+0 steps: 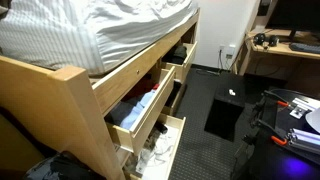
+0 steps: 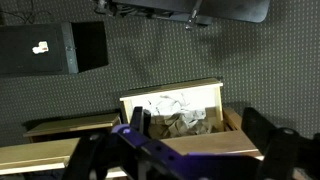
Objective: Close the top left drawer and open the top right drawer
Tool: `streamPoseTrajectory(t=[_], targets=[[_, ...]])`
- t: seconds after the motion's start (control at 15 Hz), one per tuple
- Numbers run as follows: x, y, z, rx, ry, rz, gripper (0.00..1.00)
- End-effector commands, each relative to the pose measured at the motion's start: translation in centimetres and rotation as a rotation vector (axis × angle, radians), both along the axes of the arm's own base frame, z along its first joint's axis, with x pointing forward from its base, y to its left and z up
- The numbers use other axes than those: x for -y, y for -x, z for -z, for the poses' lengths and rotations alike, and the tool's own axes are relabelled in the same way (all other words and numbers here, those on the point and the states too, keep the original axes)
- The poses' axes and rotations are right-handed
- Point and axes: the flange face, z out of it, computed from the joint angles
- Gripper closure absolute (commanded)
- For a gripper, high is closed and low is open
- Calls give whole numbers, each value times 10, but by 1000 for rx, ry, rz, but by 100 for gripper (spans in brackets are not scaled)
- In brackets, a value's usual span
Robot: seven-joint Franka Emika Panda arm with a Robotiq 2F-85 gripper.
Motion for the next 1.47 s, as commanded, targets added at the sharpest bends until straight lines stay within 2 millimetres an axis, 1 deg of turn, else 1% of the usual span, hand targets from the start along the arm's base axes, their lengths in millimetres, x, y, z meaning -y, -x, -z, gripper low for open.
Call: streamPoseTrajectory(t=[0.0, 0.67, 0.8, 0.87, 0.93, 1.2, 1.33, 1.4], targets=[[0, 0, -1, -1, 0, 0, 0], [0, 0, -1, -1, 0, 0, 0], [6, -16, 17, 0, -59, 85, 0], [10, -25, 28, 2, -82, 170, 0], [13, -36, 40, 15, -105, 218, 0], [18, -76, 82, 132, -151, 431, 0], [24, -74, 103, 188, -167, 536, 0], [25, -74, 108, 194, -181, 594, 0]])
